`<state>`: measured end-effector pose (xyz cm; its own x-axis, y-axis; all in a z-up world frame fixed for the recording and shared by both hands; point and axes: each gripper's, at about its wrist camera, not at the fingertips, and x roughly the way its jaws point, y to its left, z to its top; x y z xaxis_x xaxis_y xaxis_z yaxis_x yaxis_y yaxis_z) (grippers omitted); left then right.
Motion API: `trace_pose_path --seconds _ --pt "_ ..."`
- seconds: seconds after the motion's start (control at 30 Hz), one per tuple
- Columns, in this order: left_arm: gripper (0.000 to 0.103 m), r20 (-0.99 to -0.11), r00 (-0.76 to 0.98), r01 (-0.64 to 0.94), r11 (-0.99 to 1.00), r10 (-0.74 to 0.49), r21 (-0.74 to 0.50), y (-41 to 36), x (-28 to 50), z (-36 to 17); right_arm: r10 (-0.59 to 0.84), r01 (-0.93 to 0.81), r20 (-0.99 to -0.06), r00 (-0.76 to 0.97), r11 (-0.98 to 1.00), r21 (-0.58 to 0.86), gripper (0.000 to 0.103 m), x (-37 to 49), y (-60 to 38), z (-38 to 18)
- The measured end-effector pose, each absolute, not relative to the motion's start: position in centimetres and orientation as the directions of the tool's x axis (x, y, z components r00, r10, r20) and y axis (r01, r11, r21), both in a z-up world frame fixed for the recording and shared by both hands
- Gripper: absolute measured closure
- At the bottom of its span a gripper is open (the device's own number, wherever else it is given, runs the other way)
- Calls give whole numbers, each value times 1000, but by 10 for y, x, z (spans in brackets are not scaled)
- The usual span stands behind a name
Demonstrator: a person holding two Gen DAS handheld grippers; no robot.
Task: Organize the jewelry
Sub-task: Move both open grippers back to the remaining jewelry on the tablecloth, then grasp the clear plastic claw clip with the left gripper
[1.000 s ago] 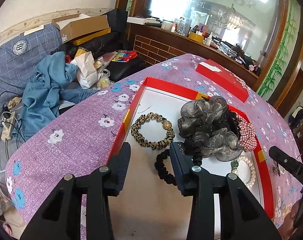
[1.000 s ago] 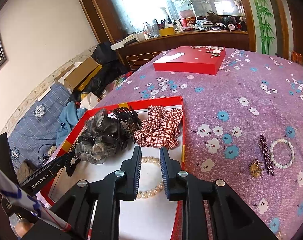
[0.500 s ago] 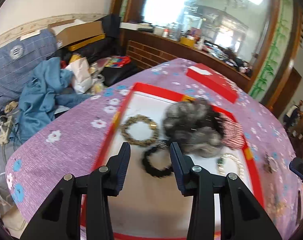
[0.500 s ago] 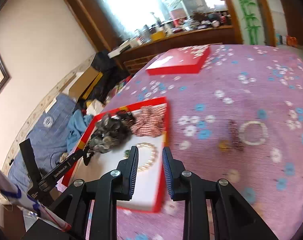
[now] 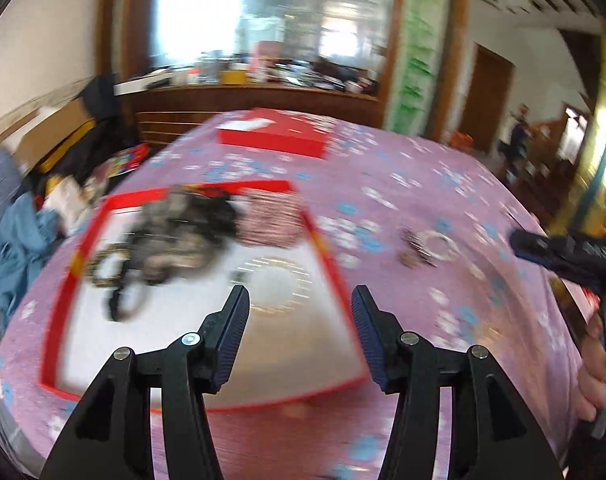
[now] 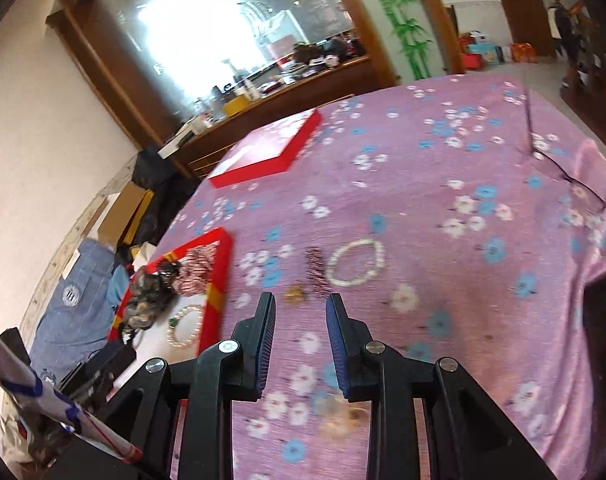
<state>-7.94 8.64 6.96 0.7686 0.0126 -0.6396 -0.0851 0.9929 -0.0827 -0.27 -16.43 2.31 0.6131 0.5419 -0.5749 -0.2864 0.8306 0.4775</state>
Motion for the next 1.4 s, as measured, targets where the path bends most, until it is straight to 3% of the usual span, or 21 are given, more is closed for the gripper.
trace_pose_path --seconds 0.23,0.5,0.63,0.93,1.03,1.13,1.4 --pt "50 -678 730 108 994 -89 -14 -5 -72 49 505 -260 -605 616 855 448 74 -24 -192 1" --pt "50 -716 684 204 979 -141 3 -52 -61 29 446 -157 -604 661 869 470 71 -25 -225 -21" --pt "32 -732 662 260 965 -163 20 -67 -56 26 450 -114 -615 647 855 505 71 -17 -232 -28" --pt "31 -800 577 281 960 -164 6 -85 -18 8 449 -84 -610 653 843 531 71 -17 -240 -30" --pt "39 -822 547 273 962 -157 -2 -83 -11 1 454 -92 -615 645 845 527 71 -17 -237 -31" --pt "60 -815 558 285 959 -159 8 -84 -14 3 455 -94 -617 643 845 526 71 -16 -236 -31" --pt "61 -747 644 195 980 -162 -44 -42 -14 22 441 -118 -618 651 863 491 71 -18 -229 -28"
